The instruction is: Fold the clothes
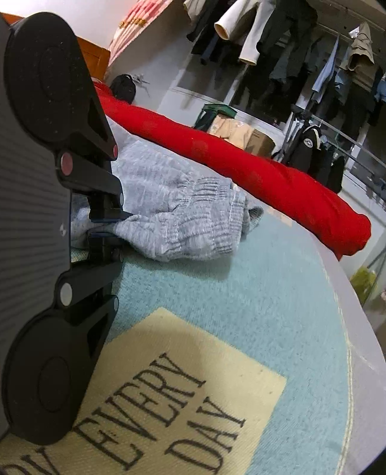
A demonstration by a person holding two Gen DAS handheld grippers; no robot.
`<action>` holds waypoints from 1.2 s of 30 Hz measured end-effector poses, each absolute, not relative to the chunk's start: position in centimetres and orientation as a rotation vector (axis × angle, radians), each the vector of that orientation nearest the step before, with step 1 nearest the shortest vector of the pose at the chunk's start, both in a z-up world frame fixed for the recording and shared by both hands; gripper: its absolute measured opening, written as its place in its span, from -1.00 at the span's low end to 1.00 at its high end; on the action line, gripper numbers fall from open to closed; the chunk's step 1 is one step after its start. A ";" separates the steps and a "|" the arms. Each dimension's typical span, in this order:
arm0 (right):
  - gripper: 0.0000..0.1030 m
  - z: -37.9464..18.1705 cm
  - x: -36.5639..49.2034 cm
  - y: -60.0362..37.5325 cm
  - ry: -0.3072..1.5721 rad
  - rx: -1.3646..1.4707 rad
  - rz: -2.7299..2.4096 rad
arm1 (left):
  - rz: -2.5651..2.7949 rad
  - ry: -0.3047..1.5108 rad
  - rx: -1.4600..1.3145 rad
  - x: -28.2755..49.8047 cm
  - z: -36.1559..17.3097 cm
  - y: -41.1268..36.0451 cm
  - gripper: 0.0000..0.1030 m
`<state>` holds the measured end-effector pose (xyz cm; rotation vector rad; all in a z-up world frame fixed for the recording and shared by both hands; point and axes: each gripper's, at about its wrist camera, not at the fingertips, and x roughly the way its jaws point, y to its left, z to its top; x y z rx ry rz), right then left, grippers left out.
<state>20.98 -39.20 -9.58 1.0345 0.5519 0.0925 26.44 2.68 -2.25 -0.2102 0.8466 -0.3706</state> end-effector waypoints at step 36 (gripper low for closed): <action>0.51 -6.6 13.1 -37.3 0.615 1.118 0.217 | -0.316 0.887 -0.167 25.2 -0.6 -0.4 0.72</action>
